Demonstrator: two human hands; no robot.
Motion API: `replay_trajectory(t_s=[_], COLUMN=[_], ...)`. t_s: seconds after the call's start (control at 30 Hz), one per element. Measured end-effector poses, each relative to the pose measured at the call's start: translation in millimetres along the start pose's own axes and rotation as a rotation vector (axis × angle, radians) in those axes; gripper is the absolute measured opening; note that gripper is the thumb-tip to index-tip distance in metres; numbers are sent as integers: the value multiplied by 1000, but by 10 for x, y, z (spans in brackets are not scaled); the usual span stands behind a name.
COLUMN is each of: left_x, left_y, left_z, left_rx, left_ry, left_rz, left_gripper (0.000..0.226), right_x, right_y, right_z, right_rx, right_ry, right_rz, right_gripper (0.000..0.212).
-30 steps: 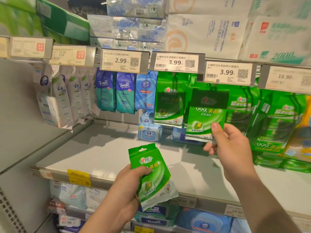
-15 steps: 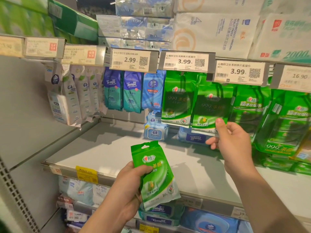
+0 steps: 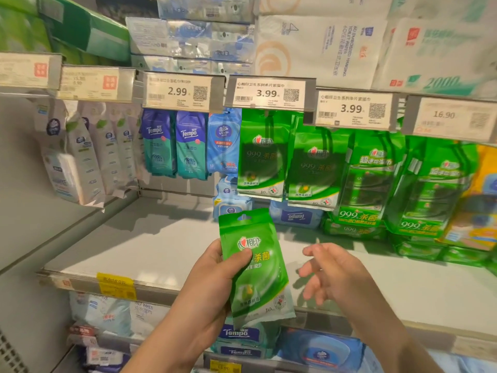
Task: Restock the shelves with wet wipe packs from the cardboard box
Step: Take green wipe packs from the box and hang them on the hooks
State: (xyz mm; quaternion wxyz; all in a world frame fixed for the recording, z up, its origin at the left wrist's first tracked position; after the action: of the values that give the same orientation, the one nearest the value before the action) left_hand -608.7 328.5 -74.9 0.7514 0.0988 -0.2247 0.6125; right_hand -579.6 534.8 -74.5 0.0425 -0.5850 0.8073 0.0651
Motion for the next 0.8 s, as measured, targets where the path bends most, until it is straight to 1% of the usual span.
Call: replay_trajectory(t_s=[0.07,0.17,0.27,0.3,0.4,0.53,0.63,0.73,0.8], left_x=[99,242,375,410,475,508,543,618,683], left_y=[29,63,81,85,114,131,131,155,164], left_z=[-2,8,34,49,86,101,120,206,288], left_rx=[22,66,116,133,182,221,253,346,405], left_ry=[17,32,44,61,149,306,400,500,523], left_rz=[-47,-121,-199,-219,-259,-337,-378,-383,-395], left_gripper=[27,31,34,33,30,32,31,28,30], right_x=[37,41,23,11,-41,-126,-149,-183,-217], right_y=[-121,-245,-306,-317,-297,-271,-241,-198,-169], right_z=[-39,-97,-135,-155,-210,-318,-421,-528,-594], right_rx=[-44,-65,-20,-31,-154,-300,-363,-433,-490], right_ry=[-105,-237,-169,-153,-168,-89,6,-12,-46], right_rz=[-83,-159,-192,-182,-101,-25,0,42,83], right_gripper=[22,18,18,17,18,17,19,22,26])
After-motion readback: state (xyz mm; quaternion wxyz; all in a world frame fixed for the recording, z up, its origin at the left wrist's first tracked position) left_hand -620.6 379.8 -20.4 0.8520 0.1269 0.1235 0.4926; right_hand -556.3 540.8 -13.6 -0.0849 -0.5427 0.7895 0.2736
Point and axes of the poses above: each hand's wrist, its own y-axis towards the middle knuckle, its own x-axis out of the palm, z = x × y, the point moved 4 cm from there along y, towards the middle knuckle, and after that the axes turned 2 degrees about z, right-handed, at the moved point
